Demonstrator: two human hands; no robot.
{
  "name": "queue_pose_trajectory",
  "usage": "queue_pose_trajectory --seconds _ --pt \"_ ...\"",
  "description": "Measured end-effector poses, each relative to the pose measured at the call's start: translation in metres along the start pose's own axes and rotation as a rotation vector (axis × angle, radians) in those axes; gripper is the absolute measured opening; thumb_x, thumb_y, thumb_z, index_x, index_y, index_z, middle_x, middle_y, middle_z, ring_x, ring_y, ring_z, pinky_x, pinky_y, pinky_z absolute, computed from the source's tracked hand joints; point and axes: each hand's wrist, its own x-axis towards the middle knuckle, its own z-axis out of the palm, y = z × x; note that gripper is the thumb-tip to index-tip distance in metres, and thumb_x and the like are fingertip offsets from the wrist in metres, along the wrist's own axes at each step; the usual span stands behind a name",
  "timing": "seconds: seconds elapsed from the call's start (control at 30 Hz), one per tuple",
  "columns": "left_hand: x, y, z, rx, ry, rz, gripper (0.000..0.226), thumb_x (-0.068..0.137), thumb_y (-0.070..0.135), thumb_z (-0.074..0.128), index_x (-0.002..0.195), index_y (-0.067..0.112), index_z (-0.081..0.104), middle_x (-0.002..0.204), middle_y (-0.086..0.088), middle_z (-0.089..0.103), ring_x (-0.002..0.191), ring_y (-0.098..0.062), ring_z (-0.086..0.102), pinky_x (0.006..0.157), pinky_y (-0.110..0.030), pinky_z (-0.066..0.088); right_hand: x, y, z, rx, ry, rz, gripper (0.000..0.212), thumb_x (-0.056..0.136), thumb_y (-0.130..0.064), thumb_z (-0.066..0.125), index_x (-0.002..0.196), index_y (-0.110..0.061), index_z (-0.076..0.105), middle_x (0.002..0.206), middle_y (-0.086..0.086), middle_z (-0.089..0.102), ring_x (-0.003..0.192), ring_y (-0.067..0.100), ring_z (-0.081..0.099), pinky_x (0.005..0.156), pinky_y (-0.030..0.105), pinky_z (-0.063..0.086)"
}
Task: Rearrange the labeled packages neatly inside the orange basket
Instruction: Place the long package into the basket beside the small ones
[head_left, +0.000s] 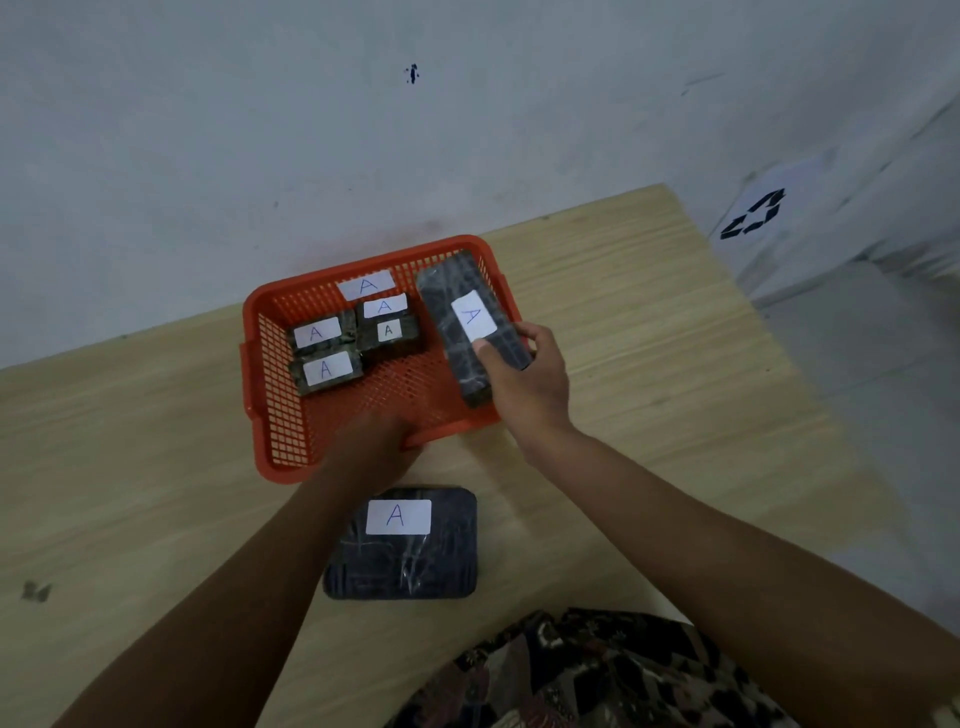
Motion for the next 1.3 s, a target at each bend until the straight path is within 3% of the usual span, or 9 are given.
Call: queue_pose_trajectory --seconds 0.13,0.3,0.47,0.63,0.7,0.87,0.93,1.2,1.3 --pt "-0.004 0.002 0.006 -0.030 0.042 -0.031 0.019 0.095 0.027 0.058 0.097 0.013 0.072 0.085 -0.009 0.072 0.078 -0.024 0.068 0.075 -0.034 0.055 -0.003 0.009 0.012 -0.092 0.003 0.006 0.041 0.079 -0.040 0.075 0.114 -0.035 0.055 0.085 -0.025 0.057 0.072 -0.014 0.057 0.056 0.003 0.039" --pt "-0.004 -0.001 0.006 -0.028 0.057 -0.016 0.022 0.094 0.029 0.058 0.092 0.012 0.073 0.081 -0.008 0.073 0.071 -0.023 0.068 0.072 -0.036 0.058 0.009 0.011 0.027 -0.271 0.027 -0.071 0.052 0.084 -0.041 0.071 0.131 -0.032 0.051 0.119 -0.001 0.053 0.102 0.013 0.055 0.087 0.028 0.046" --pt "-0.003 -0.004 0.006 -0.033 0.044 -0.014 0.026 0.093 0.034 0.058 0.092 0.013 0.074 0.080 -0.008 0.073 0.070 -0.025 0.069 0.071 -0.039 0.059 0.015 0.010 0.043 -0.377 0.030 -0.102 0.054 0.086 -0.040 0.069 0.135 -0.024 0.053 0.135 0.002 0.044 0.115 0.019 0.054 0.088 0.024 0.039" --pt "-0.002 -0.006 0.006 -0.058 0.021 -0.002 0.030 0.094 0.036 0.055 0.103 0.014 0.072 0.085 -0.009 0.073 0.073 -0.026 0.069 0.074 -0.041 0.059 0.010 0.015 0.041 -0.546 -0.113 -0.160 0.096 0.063 -0.054 0.084 0.141 -0.025 0.035 0.141 0.005 0.030 0.120 0.021 0.047 0.095 0.039 0.046" --pt "-0.002 -0.006 0.007 -0.052 0.018 -0.014 0.029 0.094 0.036 0.056 0.100 0.014 0.073 0.082 -0.008 0.073 0.071 -0.025 0.068 0.073 -0.040 0.059 0.010 0.018 0.037 -0.757 -0.137 -0.252 0.100 0.067 -0.049 0.082 0.146 -0.020 0.028 0.140 0.009 0.033 0.123 0.027 0.047 0.095 0.043 0.049" --pt "-0.001 -0.007 0.008 -0.021 0.007 -0.028 0.030 0.094 0.037 0.053 0.098 0.016 0.074 0.089 -0.009 0.073 0.079 -0.028 0.068 0.075 -0.042 0.058 0.017 0.018 0.032 -1.049 -0.197 -0.344 0.088 0.086 -0.038 0.063 0.155 -0.030 0.009 0.136 0.017 0.043 0.110 0.034 0.056 0.088 0.045 0.050" --pt "0.000 -0.007 0.008 -0.015 0.013 -0.023 0.030 0.094 0.037 0.053 0.097 0.016 0.073 0.088 -0.009 0.073 0.077 -0.027 0.068 0.074 -0.041 0.058 0.021 0.017 0.035 -1.092 -0.253 -0.293 0.080 0.089 -0.037 0.059 0.154 -0.034 0.013 0.137 0.016 0.042 0.112 0.034 0.055 0.088 0.044 0.047" --pt "0.001 -0.011 0.013 0.016 0.030 -0.015 0.030 0.093 0.037 0.054 0.091 0.015 0.075 0.082 -0.008 0.073 0.072 -0.027 0.068 0.071 -0.040 0.058 0.034 0.023 0.039 -1.039 -0.376 -0.125 0.064 0.089 -0.025 0.054 0.149 -0.020 0.032 0.143 0.016 0.036 0.125 0.035 0.047 0.099 0.041 0.041" --pt "0.002 -0.012 0.014 -0.012 0.031 -0.001 0.028 0.092 0.037 0.056 0.098 0.017 0.075 0.085 -0.006 0.074 0.074 -0.024 0.068 0.073 -0.039 0.058 0.027 0.023 0.033 -1.011 -0.327 -0.275 0.055 0.092 -0.027 0.052 0.145 -0.017 0.040 0.143 0.014 0.039 0.122 0.032 0.050 0.096 0.041 0.045"
